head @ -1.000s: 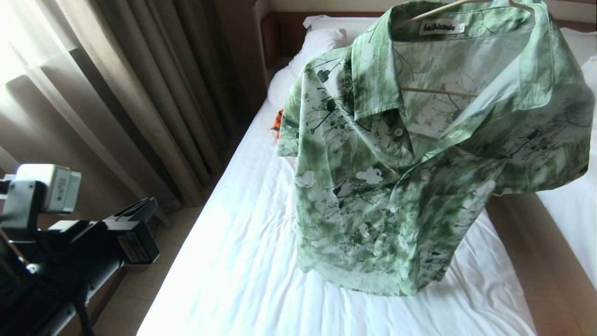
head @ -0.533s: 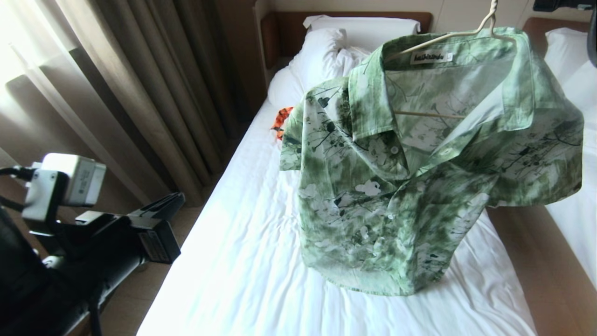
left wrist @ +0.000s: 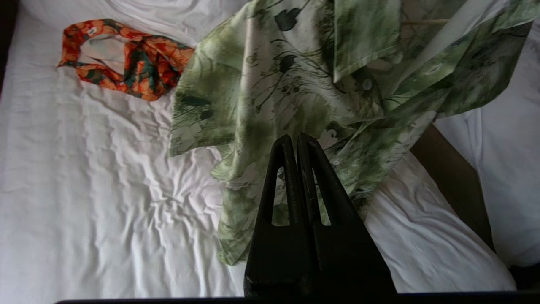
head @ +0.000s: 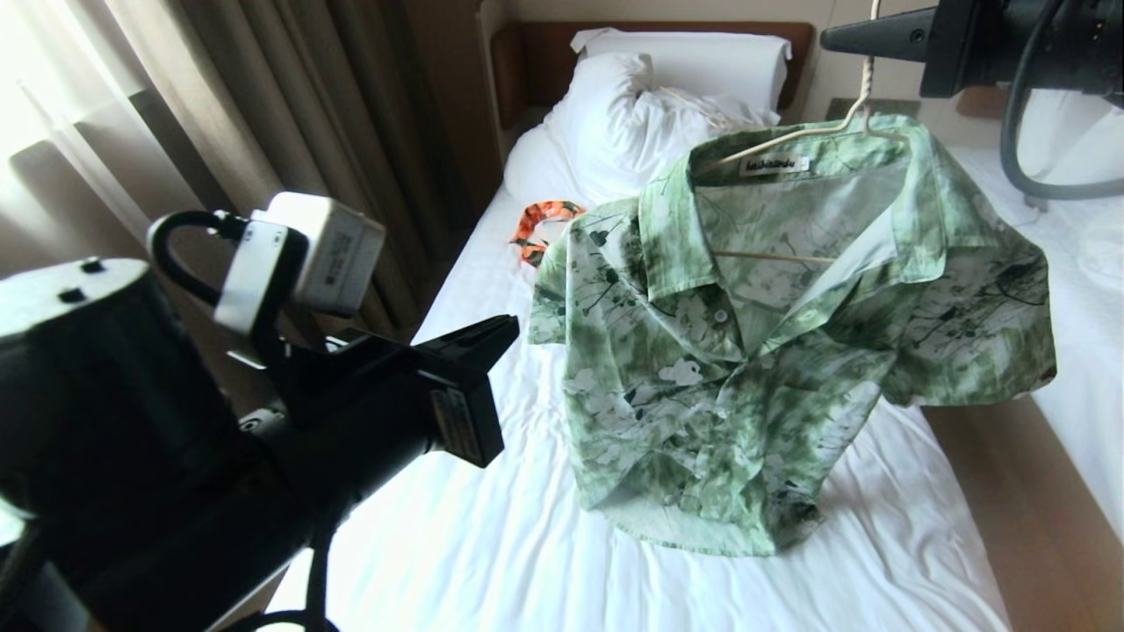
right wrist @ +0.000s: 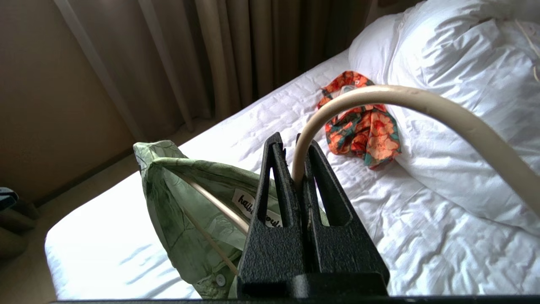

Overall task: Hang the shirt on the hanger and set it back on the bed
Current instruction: Take the clothes hanger out of the clothes

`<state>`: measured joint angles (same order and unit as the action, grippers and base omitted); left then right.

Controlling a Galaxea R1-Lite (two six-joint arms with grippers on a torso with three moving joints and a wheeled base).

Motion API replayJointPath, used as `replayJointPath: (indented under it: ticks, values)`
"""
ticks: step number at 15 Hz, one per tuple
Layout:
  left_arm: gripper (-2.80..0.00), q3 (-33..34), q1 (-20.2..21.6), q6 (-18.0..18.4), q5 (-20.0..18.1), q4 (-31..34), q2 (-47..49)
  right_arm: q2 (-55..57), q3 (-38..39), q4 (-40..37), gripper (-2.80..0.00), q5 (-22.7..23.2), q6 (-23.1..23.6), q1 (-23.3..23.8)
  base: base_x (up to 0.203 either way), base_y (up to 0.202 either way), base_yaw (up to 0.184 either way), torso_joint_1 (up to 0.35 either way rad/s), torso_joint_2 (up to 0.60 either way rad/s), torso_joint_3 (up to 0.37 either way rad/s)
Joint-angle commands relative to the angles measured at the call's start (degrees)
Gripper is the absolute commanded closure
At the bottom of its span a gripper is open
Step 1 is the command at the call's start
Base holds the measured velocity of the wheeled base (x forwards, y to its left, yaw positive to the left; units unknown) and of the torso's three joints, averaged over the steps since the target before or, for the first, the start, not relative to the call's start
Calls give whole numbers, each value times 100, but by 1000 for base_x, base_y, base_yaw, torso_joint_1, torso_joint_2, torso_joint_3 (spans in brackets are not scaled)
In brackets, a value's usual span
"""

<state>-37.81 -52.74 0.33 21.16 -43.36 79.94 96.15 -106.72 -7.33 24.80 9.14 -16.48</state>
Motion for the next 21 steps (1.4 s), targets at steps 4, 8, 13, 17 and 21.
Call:
replayJointPath:
  ticks: [4,8,13,17,21]
  values:
    - [0,-872,-36,-4,-191,-57,1179,307,146,0,0,16,17,-24,0,0,0,0,0,0]
    - [0,-1412,-34,-7,-114,-72,1783,467,239,19,0,16,69,-39,0,0,0,0,0,0]
    - [0,-1820,-33,2,-8,-68,2135,685,275,30,0,24,71,-144,0,0,0,0,0,0]
    - [0,-1835,-28,-6,136,-76,2367,853,275,71,0,16,79,-224,0,0,0,0,0,0]
    - [-280,-1950,9,46,475,-76,2429,905,283,197,0,7,79,-315,0,0,0,0,0,0]
